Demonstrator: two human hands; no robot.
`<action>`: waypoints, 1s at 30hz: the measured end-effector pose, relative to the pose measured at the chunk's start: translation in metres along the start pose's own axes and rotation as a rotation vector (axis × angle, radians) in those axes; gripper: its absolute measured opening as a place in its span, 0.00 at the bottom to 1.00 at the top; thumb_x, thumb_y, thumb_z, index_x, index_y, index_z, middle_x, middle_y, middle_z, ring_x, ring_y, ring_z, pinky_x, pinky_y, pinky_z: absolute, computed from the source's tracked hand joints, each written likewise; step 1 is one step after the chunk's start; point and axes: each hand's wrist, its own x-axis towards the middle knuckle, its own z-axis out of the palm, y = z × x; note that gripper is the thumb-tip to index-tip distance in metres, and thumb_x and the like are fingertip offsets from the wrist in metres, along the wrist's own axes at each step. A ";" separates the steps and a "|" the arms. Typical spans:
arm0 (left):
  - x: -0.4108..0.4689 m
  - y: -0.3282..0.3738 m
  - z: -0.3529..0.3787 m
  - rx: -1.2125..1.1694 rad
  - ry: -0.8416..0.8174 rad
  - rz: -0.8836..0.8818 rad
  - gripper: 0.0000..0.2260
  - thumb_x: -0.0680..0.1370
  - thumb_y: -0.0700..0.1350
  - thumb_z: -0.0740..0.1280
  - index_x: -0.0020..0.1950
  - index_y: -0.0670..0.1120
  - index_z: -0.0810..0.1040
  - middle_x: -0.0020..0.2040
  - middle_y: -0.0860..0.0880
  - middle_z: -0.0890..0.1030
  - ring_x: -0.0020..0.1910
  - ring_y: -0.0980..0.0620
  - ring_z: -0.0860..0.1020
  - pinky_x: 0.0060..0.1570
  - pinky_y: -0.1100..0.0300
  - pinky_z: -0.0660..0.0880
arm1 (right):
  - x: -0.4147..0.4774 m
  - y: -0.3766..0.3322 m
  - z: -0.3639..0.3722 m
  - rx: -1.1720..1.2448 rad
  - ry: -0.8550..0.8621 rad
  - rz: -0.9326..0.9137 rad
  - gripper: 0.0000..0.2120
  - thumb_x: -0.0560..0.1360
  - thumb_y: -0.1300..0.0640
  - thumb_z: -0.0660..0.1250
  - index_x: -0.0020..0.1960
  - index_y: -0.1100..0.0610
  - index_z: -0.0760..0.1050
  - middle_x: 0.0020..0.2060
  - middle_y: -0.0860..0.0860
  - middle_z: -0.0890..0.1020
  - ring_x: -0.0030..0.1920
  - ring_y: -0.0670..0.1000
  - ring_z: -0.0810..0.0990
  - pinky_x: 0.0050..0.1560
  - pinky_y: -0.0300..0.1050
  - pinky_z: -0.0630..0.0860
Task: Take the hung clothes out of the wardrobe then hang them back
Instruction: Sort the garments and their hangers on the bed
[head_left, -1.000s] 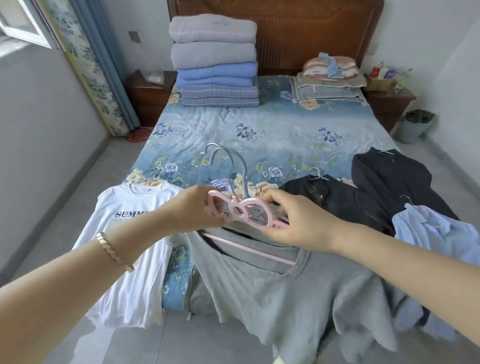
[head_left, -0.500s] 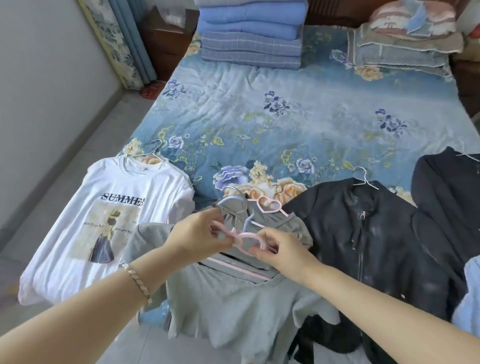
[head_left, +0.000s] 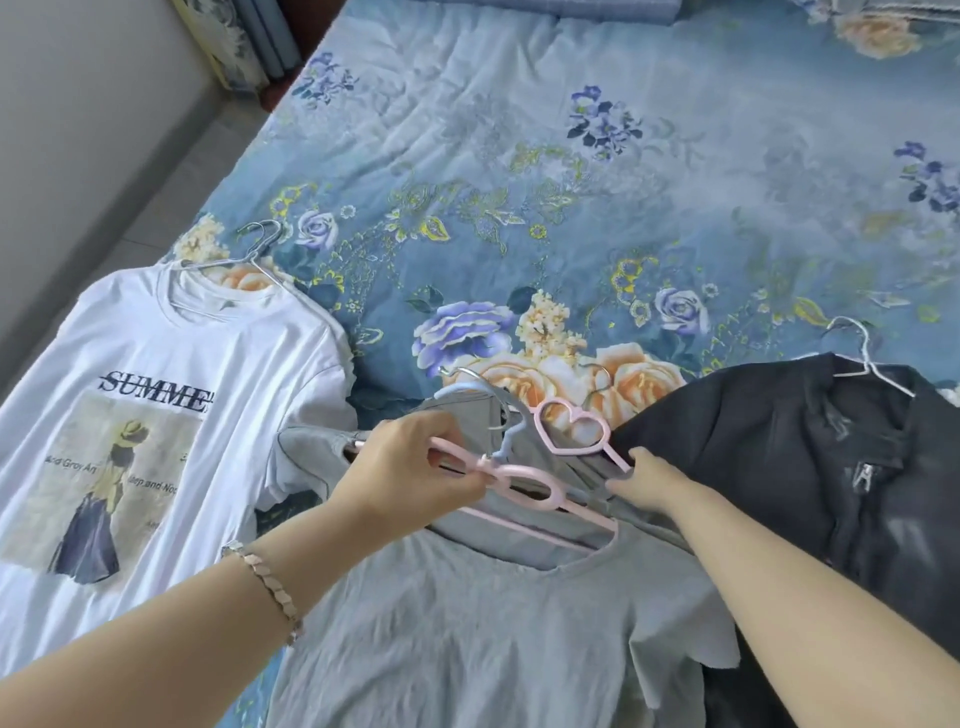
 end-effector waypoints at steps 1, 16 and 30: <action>0.002 -0.004 0.002 0.007 -0.017 0.018 0.12 0.61 0.53 0.70 0.27 0.51 0.68 0.25 0.60 0.73 0.28 0.58 0.71 0.29 0.68 0.65 | 0.006 0.000 0.007 -0.027 0.012 -0.002 0.29 0.75 0.45 0.64 0.70 0.59 0.61 0.68 0.57 0.68 0.68 0.59 0.67 0.65 0.51 0.68; -0.025 0.004 -0.039 -0.050 -0.126 0.084 0.12 0.56 0.60 0.64 0.31 0.55 0.72 0.27 0.57 0.74 0.27 0.57 0.70 0.28 0.68 0.64 | -0.117 -0.019 -0.056 0.556 -0.002 -0.427 0.14 0.74 0.58 0.68 0.33 0.55 0.66 0.29 0.48 0.65 0.33 0.47 0.63 0.36 0.42 0.58; -0.142 0.116 -0.147 -0.078 -0.221 0.200 0.08 0.55 0.56 0.67 0.26 0.53 0.74 0.22 0.56 0.72 0.24 0.60 0.67 0.27 0.67 0.63 | -0.392 -0.037 -0.076 0.311 0.123 -0.663 0.11 0.80 0.53 0.59 0.41 0.48 0.76 0.36 0.44 0.81 0.36 0.40 0.75 0.46 0.35 0.71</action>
